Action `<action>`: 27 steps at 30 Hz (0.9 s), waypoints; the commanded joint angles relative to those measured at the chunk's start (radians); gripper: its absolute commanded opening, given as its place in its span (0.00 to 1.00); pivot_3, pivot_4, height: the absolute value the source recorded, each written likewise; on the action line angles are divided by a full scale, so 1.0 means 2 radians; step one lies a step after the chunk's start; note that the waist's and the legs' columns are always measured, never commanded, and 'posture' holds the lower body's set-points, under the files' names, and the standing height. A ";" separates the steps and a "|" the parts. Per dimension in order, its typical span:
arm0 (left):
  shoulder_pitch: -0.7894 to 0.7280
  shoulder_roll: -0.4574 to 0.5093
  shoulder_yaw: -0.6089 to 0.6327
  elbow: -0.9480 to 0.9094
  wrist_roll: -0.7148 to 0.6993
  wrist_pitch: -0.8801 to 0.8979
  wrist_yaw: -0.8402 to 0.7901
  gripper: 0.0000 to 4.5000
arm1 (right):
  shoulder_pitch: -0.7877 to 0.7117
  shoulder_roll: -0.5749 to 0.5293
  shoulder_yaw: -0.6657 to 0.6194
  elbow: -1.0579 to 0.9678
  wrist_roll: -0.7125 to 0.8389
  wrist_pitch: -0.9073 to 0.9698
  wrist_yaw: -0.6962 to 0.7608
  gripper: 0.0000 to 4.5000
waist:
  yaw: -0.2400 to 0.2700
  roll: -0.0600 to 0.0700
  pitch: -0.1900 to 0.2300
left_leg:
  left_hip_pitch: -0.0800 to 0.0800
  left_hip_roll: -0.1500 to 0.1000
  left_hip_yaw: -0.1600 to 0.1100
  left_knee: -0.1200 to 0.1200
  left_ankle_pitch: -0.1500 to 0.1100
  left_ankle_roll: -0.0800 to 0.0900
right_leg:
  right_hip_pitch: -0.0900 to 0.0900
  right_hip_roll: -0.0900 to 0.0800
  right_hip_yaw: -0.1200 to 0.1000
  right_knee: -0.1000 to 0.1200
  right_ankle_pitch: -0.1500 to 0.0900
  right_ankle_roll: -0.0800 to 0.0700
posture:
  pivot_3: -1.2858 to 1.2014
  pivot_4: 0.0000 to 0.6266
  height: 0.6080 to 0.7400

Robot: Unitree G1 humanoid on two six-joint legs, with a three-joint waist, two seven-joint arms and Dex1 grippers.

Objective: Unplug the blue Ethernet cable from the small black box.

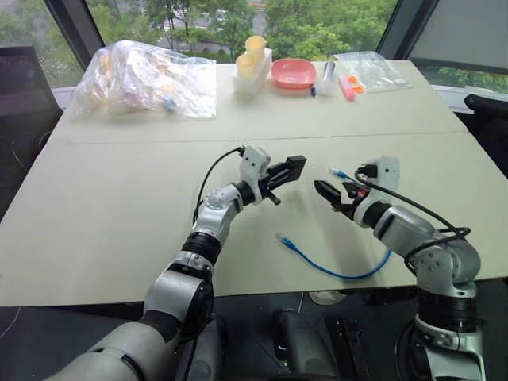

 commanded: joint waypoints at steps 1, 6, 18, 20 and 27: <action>-0.012 -0.001 -0.002 0.010 0.009 -0.021 0.000 0.33 | -0.002 0.005 -0.017 -0.018 -0.004 -0.018 0.002 1.00 | 0.000 0.000 0.000 | 0.000 0.000 0.000 0.000 0.000 0.000 | 0.000 0.000 0.000 0.000 0.000 0.000 | 0.52 0.24 1.00; -0.008 0.009 -0.003 0.004 0.018 -0.035 -0.004 0.71 | 0.001 0.015 -0.013 -0.018 -0.014 -0.036 0.011 1.00 | 0.000 0.000 0.000 | 0.000 0.000 0.000 0.000 0.000 0.000 | 0.000 0.000 0.000 0.000 0.000 0.001 | 0.52 0.24 1.00; 0.067 0.160 0.023 -0.397 -0.053 0.273 -0.025 0.94 | 0.068 -0.042 0.008 -0.084 -0.064 -0.106 0.104 1.00 | -0.001 0.000 0.000 | 0.000 0.000 0.000 0.000 0.000 0.000 | 0.000 0.000 0.000 0.000 0.000 0.001 | 0.52 0.24 1.00; 0.102 0.201 0.044 -0.471 -0.085 0.356 -0.023 0.94 | 0.092 -0.055 0.011 -0.091 -0.104 -0.159 0.119 1.00 | -0.004 0.000 0.000 | 0.000 0.000 0.000 -0.001 0.000 0.000 | 0.000 0.000 0.000 0.000 0.000 0.001 | 0.52 0.24 1.00; 0.207 0.246 0.096 -0.586 -0.146 0.471 0.021 0.94 | 0.148 -0.069 0.002 -0.093 -0.122 -0.213 0.169 1.00 | 0.001 0.000 0.000 | 0.001 0.001 -0.001 0.000 0.000 0.000 | 0.001 0.000 0.000 0.001 -0.001 -0.001 | 0.52 0.24 1.00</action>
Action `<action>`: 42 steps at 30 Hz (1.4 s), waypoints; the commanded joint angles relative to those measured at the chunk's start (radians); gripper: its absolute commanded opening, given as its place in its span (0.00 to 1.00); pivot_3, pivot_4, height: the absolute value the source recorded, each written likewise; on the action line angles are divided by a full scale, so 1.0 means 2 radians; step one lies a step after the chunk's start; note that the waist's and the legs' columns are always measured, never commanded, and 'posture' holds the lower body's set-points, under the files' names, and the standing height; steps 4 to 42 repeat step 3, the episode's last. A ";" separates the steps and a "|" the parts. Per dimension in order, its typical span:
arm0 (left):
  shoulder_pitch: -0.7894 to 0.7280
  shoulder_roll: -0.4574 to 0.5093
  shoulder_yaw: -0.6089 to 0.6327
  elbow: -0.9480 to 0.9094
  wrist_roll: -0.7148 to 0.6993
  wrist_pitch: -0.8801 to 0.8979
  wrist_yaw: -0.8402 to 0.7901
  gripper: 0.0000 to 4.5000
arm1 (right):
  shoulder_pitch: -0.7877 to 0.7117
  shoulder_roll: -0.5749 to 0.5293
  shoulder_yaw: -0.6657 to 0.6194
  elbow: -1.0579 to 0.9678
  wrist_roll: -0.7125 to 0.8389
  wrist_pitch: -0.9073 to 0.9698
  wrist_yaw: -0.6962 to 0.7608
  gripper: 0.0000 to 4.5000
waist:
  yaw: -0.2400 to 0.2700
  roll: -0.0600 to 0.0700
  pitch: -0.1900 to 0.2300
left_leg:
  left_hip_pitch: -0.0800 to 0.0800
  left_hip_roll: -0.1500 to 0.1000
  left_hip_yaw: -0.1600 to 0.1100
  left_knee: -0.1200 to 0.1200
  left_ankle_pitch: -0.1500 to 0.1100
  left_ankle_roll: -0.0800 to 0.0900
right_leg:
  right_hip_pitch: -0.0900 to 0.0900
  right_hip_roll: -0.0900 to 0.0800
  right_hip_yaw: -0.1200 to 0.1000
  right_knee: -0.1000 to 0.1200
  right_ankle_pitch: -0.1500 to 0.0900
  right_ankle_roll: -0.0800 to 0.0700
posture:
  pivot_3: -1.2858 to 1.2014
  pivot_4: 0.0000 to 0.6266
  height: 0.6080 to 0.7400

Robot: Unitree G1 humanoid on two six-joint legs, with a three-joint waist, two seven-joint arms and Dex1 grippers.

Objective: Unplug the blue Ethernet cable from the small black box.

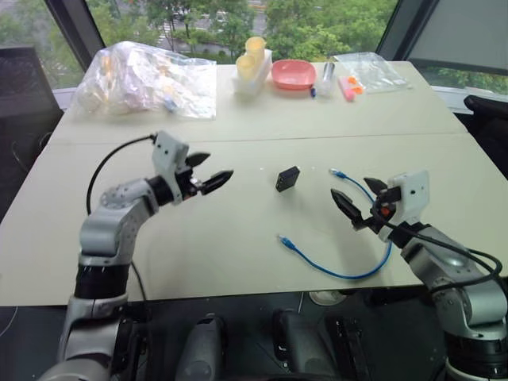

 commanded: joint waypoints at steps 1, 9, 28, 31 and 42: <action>0.023 0.012 0.019 -0.056 -0.022 0.020 0.018 0.94 | 0.014 -0.007 -0.016 -0.023 0.003 -0.017 0.022 1.00 | 0.001 0.000 0.000 | 0.000 0.000 0.000 0.001 0.000 0.000 | 0.000 0.000 0.000 0.000 0.000 0.000 | 0.52 0.24 1.00; 0.051 0.015 0.022 -0.080 -0.028 0.025 0.025 0.94 | 0.026 -0.009 -0.026 -0.027 0.014 -0.014 0.032 1.00 | 0.001 0.000 0.000 | 0.000 0.000 0.000 0.001 0.000 0.000 | 0.001 -0.001 0.000 0.000 0.000 0.000 | 0.52 0.24 1.00; 0.051 0.015 0.022 -0.080 -0.028 0.025 0.025 0.94 | 0.026 -0.009 -0.026 -0.027 0.014 -0.014 0.032 1.00 | 0.001 0.000 0.000 | 0.000 0.000 0.000 0.001 0.000 0.000 | 0.001 -0.001 0.000 0.000 0.000 0.000 | 0.52 0.24 1.00; 0.051 0.015 0.022 -0.080 -0.028 0.025 0.025 0.94 | 0.026 -0.009 -0.026 -0.027 0.014 -0.014 0.032 1.00 | 0.001 0.000 0.000 | 0.000 0.000 0.000 0.001 0.000 0.000 | 0.001 -0.001 0.000 0.000 0.000 0.000 | 0.52 0.24 1.00; 0.051 0.015 0.022 -0.080 -0.028 0.025 0.025 0.94 | 0.026 -0.009 -0.026 -0.027 0.014 -0.014 0.032 1.00 | 0.001 0.000 0.000 | 0.000 0.000 0.000 0.001 0.000 0.000 | 0.001 -0.001 0.000 0.000 0.000 0.000 | 0.52 0.24 1.00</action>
